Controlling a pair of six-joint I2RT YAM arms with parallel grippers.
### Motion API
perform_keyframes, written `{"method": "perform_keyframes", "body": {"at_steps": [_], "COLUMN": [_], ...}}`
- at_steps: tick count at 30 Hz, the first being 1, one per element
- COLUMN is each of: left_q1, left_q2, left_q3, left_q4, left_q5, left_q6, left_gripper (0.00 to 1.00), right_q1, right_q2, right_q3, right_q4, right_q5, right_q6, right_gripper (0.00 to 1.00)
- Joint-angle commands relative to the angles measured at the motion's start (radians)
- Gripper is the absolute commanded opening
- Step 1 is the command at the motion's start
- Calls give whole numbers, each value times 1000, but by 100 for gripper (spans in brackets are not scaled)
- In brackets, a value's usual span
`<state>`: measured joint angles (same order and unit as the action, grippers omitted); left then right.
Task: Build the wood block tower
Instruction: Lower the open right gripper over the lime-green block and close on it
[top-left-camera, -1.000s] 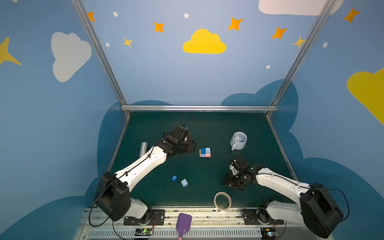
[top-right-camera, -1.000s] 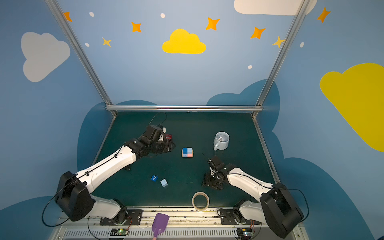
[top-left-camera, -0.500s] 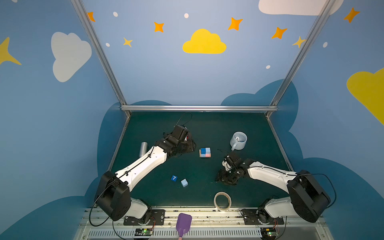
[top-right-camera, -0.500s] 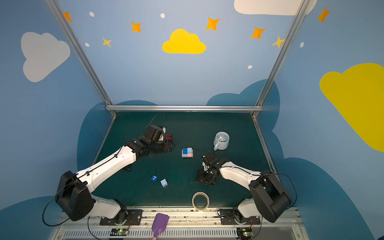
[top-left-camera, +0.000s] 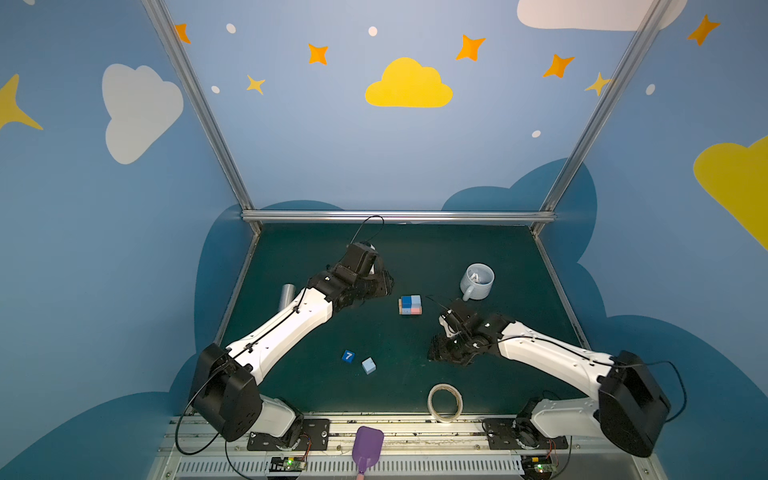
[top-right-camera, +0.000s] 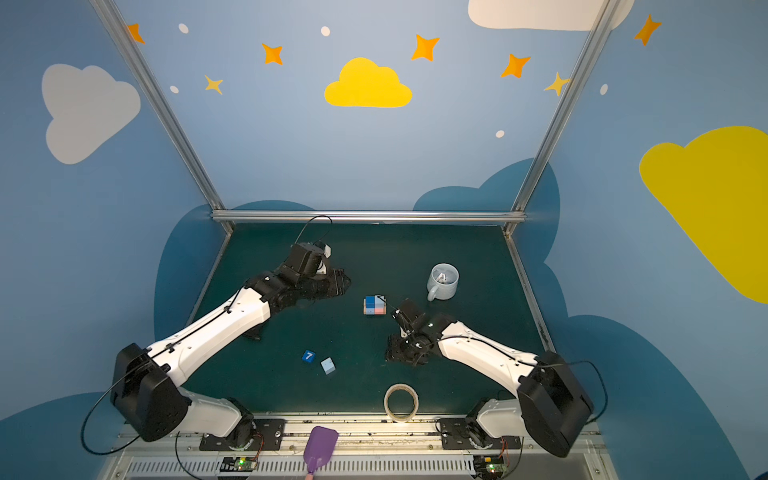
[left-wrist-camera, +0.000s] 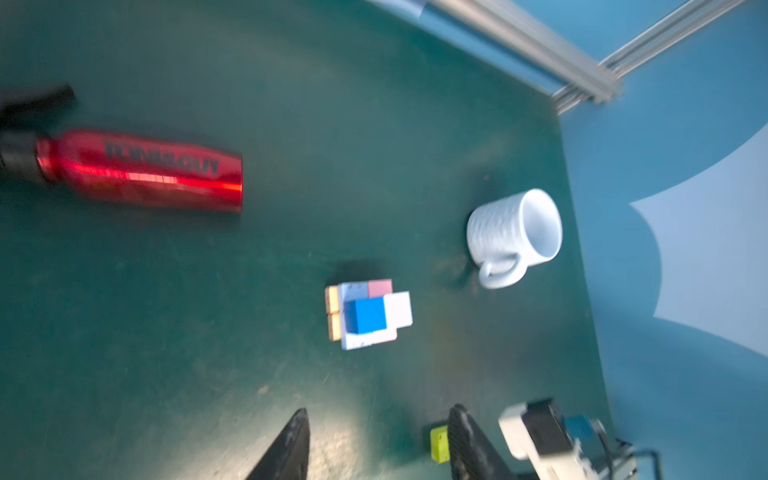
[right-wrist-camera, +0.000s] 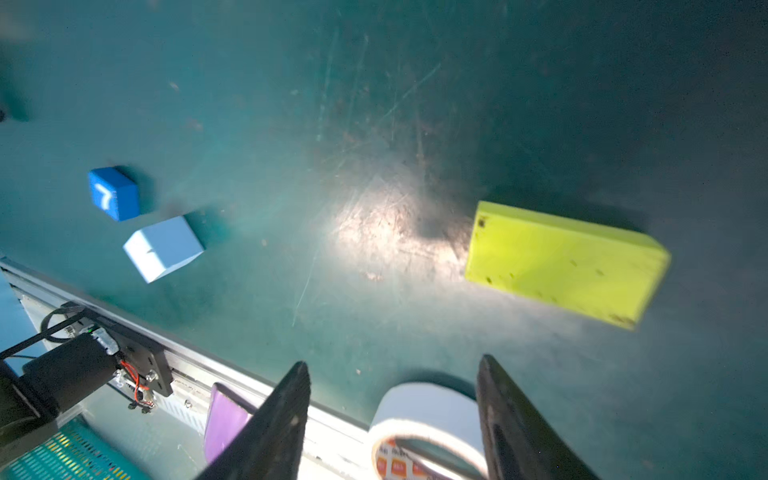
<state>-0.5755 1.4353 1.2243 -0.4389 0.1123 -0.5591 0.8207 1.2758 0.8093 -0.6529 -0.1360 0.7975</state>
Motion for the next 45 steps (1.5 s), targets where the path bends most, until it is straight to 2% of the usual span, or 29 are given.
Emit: {"method": "perform_keyframes", "body": {"at_steps": [1, 6, 17, 38, 45], "left_q1": [0, 17, 32, 50, 56], "left_q2": [-40, -87, -108, -101, -100], "left_q3": [-30, -92, -117, -118, -121], "left_q4": [13, 23, 34, 17, 13], "left_q5": [-41, -95, -90, -105, -105], "left_q6": [23, 36, 28, 37, 40], "left_gripper": [54, 54, 54, 54, 54], "right_q1": [12, 13, 12, -14, -14], "right_q2": [-66, -94, 78, 248, 270], "right_q3": [11, -41, -22, 23, 47], "right_q4": [-159, -133, -73, 32, 14], "right_q5": [158, 209, 273, 266, 284], "right_q6": [56, 92, 97, 83, 80], "right_gripper": [63, 70, 78, 79, 73]}}
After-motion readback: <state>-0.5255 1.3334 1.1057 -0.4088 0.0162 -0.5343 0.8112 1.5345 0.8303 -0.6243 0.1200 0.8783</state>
